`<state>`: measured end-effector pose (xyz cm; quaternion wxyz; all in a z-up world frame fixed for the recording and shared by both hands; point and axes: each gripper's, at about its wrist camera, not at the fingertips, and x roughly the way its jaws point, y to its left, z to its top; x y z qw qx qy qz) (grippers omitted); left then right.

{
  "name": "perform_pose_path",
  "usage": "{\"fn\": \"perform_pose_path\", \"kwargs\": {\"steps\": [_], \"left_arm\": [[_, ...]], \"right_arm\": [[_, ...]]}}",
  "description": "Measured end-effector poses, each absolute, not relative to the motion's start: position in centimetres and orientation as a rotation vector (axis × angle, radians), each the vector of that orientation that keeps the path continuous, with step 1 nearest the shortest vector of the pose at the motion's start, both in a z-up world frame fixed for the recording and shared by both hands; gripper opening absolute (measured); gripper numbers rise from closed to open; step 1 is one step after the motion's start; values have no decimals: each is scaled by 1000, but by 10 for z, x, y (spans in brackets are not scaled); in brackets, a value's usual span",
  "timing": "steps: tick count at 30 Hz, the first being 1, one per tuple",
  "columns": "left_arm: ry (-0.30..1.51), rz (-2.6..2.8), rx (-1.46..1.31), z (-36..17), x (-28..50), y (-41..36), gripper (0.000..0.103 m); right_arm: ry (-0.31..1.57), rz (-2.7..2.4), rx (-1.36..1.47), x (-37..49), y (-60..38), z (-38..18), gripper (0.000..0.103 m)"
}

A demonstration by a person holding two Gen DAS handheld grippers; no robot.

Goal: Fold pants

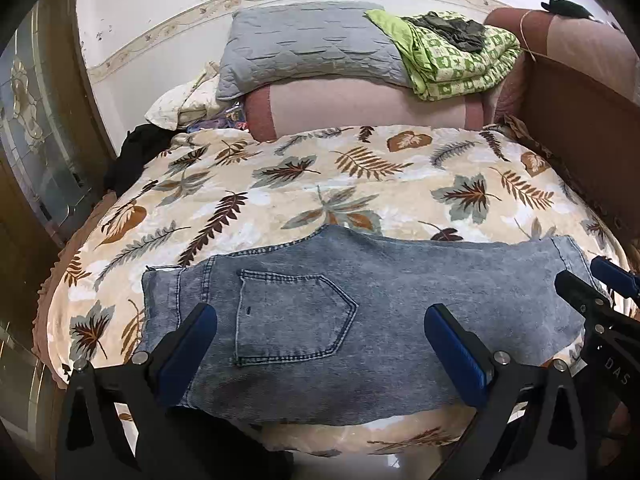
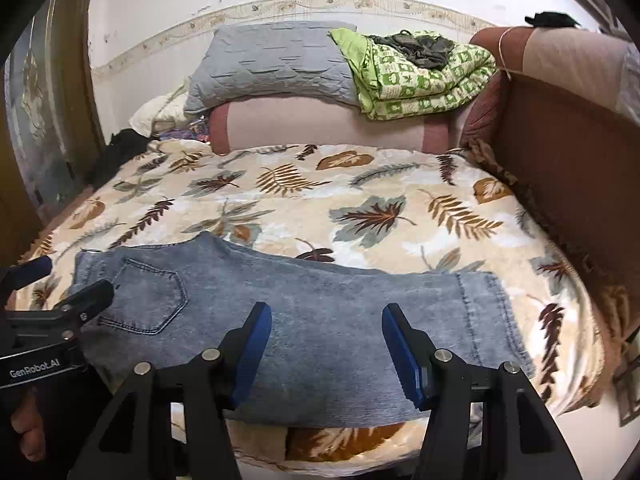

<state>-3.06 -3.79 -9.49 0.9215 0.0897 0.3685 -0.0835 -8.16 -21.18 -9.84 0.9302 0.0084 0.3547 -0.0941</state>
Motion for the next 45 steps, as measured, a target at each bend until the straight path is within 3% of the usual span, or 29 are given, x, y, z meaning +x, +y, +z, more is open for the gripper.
{"fn": "perform_pose_path", "kwargs": {"steps": [10,18,45], "left_arm": [[718,-165,164,-79,-31,-32,103],[692,-171,173,-70,-36,-34,103],[694,-102,185,-68,-27,-28,103]], "right_arm": [[708,-214,-8,-80,-210,-85,64],[689,-221,-29,-82,-208,-78,76],[679,-212,-40,-84,-208,-79,77]]}}
